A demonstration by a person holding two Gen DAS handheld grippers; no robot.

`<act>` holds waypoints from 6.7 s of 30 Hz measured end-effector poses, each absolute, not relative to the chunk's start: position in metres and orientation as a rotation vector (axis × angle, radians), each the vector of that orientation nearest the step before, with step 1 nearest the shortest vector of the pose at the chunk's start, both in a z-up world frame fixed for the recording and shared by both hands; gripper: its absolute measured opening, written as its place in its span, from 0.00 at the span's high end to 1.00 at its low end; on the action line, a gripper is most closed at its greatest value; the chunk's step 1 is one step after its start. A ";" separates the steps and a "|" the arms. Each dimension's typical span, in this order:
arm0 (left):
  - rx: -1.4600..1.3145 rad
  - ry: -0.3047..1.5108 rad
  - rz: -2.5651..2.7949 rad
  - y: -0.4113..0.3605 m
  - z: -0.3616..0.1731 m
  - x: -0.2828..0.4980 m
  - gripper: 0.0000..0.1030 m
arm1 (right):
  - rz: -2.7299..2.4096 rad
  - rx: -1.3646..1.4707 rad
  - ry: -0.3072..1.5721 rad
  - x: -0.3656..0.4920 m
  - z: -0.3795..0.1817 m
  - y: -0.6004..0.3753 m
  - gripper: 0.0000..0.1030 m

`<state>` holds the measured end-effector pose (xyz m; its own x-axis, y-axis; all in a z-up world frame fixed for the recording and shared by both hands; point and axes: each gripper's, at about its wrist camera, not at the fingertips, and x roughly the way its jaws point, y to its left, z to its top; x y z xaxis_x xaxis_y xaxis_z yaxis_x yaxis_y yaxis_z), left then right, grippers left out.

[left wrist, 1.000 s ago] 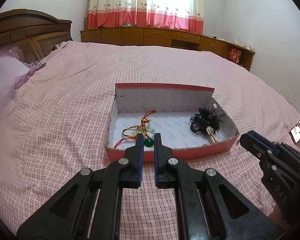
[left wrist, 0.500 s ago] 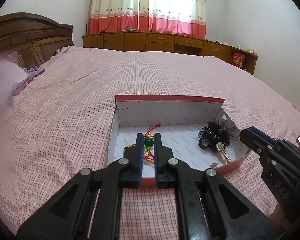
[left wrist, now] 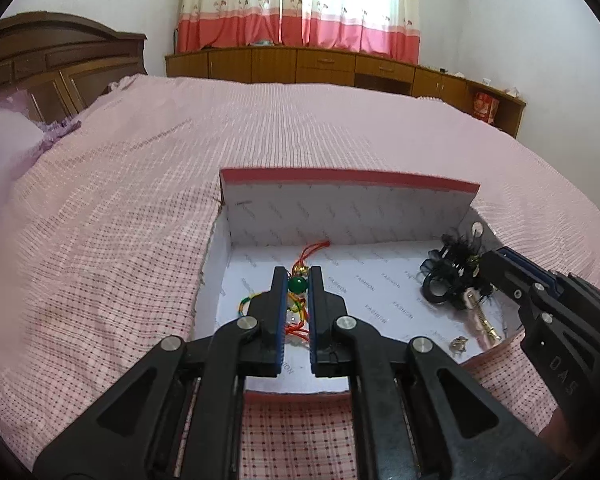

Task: Organize jewelry
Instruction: 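Open left tool releasing the green earring while right tool releases the gold earring, then move left tool to the other green bead earring and close on it while right tool approaches the gold pendant, then close right tool on the gold pearl pendant while left tool holds the green earring, then carry the green earring in left tool and gold pendant in right tool into the shoebox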

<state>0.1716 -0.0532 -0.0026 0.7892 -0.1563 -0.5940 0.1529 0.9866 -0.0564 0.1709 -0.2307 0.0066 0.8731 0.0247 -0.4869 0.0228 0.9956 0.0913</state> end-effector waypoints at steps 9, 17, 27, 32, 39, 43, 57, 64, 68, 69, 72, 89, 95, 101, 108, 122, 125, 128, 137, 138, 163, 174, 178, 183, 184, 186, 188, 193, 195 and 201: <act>-0.001 0.723 -0.169 -0.055 -0.018 0.183 0.97 | -0.002 0.108 0.581 0.187 -0.009 -0.237 0.83; -0.016 0.735 -0.150 -0.051 -0.014 0.180 0.78 | 0.013 0.117 0.573 0.180 -0.005 -0.237 0.65; -0.016 0.728 -0.180 -0.045 0.004 0.156 0.77 | 0.023 0.129 0.559 0.156 0.011 -0.242 0.65; -0.022 0.740 -0.205 -0.044 0.007 0.141 0.77 | 0.032 0.144 0.560 0.140 0.014 -0.241 0.65; -0.007 0.776 -0.249 -0.051 0.002 0.119 0.77 | 0.048 0.148 0.569 0.119 0.015 -0.235 0.65; 0.006 0.788 -0.264 -0.054 -0.002 0.108 0.77 | 0.051 0.149 0.572 0.107 0.015 -0.233 0.65; 0.047 0.832 -0.303 -0.070 -0.017 0.087 0.77 | 0.033 0.147 0.590 0.080 0.009 -0.237 0.65; 0.087 0.858 -0.318 -0.079 -0.027 0.083 0.77 | 0.017 0.151 0.596 0.070 0.007 -0.245 0.65; 0.105 0.876 -0.321 -0.082 -0.034 0.081 0.77 | 0.008 0.159 0.599 0.066 0.005 -0.249 0.65; 0.109 0.880 -0.322 -0.082 -0.036 0.081 0.77 | 0.006 0.161 0.600 0.065 0.004 -0.250 0.65; 0.119 0.893 -0.337 -0.085 -0.041 0.082 0.77 | 0.001 0.170 0.606 0.065 0.001 -0.252 0.65; 0.101 0.881 -0.349 -0.084 -0.048 0.090 0.96 | 0.007 0.187 0.633 0.062 -0.011 -0.250 0.65; 0.078 0.823 -0.322 -0.068 -0.026 0.083 1.00 | 0.039 0.185 0.651 0.067 -0.014 -0.238 0.65; 0.031 0.800 -0.278 -0.048 -0.013 0.082 1.00 | 0.080 0.167 0.684 0.074 -0.020 -0.217 0.63; -0.010 0.775 -0.247 -0.028 -0.003 0.080 1.00 | 0.111 0.151 0.753 0.090 -0.037 -0.197 0.56; -0.025 0.772 -0.236 -0.021 -0.006 0.081 1.00 | 0.074 0.064 0.846 0.109 -0.061 -0.177 0.79; -0.023 0.774 -0.236 -0.021 -0.007 0.080 1.00 | 0.065 0.063 0.839 0.108 -0.063 -0.177 0.87; -0.022 0.777 -0.236 -0.021 -0.008 0.079 1.00 | 0.067 0.067 0.826 0.106 -0.062 -0.178 0.87; -0.024 0.771 -0.244 -0.024 -0.005 0.077 1.00 | 0.068 0.083 0.785 0.095 -0.052 -0.184 0.88; -0.024 0.769 -0.245 -0.024 -0.004 0.077 1.00 | 0.067 0.084 0.779 0.093 -0.050 -0.185 0.88; -0.026 0.688 -0.264 -0.036 0.023 0.082 1.00 | 0.031 0.074 0.591 0.078 0.012 -0.203 0.88; -0.025 0.648 -0.262 -0.040 0.034 0.099 1.00 | 0.016 0.067 0.535 0.096 0.029 -0.210 0.88; -0.027 0.633 -0.257 -0.041 0.037 0.108 1.00 | 0.010 0.062 0.513 0.103 0.035 -0.212 0.88; -0.030 0.617 -0.255 -0.041 0.040 0.118 1.00 | 0.008 0.061 0.488 0.114 0.040 -0.215 0.88; -0.030 0.616 -0.254 -0.041 0.040 0.120 1.00 | 0.007 0.061 0.484 0.115 0.041 -0.215 0.88; -0.031 0.614 -0.253 -0.042 0.040 0.123 1.00 | 0.005 0.062 0.477 0.120 0.042 -0.216 0.88; -0.031 0.609 -0.251 -0.042 0.040 0.128 1.00 | 0.003 0.067 0.473 0.125 0.042 -0.217 0.88; -0.027 0.592 -0.237 -0.043 0.040 0.139 1.00 | 0.002 0.069 0.461 0.134 0.042 -0.218 0.88; -0.027 0.584 -0.227 -0.043 0.039 0.143 1.00 | -0.001 0.072 0.460 0.138 0.041 -0.219 0.88; -0.030 0.576 -0.212 -0.045 0.030 0.158 1.00 | -0.023 0.079 0.457 0.154 0.034 -0.222 0.88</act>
<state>0.1583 -0.0452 0.0299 0.8177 -0.2067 -0.5372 0.1902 0.9779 -0.0867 0.1539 -0.2225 0.0343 0.8973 -0.0045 -0.4415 0.0402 0.9966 0.0714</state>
